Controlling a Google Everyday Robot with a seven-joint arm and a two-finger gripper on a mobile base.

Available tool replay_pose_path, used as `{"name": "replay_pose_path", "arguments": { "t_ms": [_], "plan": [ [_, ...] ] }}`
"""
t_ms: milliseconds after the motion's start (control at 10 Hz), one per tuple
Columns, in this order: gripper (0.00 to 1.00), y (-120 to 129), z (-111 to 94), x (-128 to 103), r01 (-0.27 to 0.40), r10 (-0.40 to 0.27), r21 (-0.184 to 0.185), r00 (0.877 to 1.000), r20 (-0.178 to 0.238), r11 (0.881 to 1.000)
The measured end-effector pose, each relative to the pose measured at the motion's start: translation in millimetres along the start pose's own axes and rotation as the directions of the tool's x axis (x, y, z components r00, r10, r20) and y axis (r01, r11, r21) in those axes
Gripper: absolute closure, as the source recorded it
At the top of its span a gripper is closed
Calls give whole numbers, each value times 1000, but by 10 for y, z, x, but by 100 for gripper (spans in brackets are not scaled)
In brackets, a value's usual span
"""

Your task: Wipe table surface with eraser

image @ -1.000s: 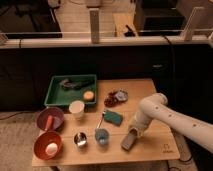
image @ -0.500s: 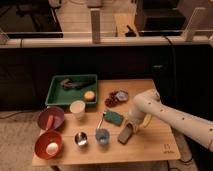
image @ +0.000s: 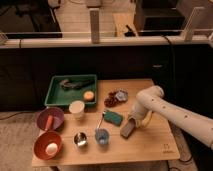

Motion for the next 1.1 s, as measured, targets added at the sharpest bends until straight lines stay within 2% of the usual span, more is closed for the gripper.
{"name": "replay_pose_path", "arguments": {
  "t_ms": [200, 400, 600, 900, 1100],
  "plan": [
    [100, 22, -114, 283, -29, 29, 0, 999, -35, 1000],
    [100, 168, -167, 367, -48, 47, -17, 997, -56, 999],
    [100, 428, -226, 303, -69, 65, -40, 995, -74, 997],
    [100, 946, -362, 8, -85, 79, -64, 994, -81, 994],
    [100, 1081, -411, -134, -78, 75, -65, 996, -58, 995]
  ]
}}
